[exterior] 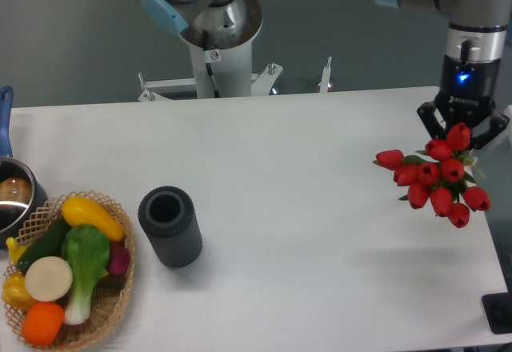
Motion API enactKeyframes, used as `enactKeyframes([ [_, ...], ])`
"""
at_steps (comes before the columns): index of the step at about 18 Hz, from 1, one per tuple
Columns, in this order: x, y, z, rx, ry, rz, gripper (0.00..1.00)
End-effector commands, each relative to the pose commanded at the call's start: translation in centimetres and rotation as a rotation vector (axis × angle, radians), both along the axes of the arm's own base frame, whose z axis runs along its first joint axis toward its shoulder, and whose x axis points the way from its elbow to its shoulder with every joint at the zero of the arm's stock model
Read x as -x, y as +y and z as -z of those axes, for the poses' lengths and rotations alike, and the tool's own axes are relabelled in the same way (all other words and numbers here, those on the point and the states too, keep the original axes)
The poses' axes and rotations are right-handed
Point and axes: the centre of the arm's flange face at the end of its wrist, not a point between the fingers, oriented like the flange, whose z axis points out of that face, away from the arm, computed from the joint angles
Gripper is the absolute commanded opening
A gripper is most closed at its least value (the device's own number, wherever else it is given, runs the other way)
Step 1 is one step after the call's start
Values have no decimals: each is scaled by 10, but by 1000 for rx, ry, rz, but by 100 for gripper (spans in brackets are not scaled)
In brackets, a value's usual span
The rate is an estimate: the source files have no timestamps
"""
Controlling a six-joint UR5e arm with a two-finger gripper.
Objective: Pick up the flowers from the vase
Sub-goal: 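Carry the tulip bouquet away from the vase and hold it aloft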
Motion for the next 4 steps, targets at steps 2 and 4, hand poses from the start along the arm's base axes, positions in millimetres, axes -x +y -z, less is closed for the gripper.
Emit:
enactKeyframes([
  [2,-4,11,8,82,1,4,3],
  [4,-4,19,15,165,-41,10,3],
])
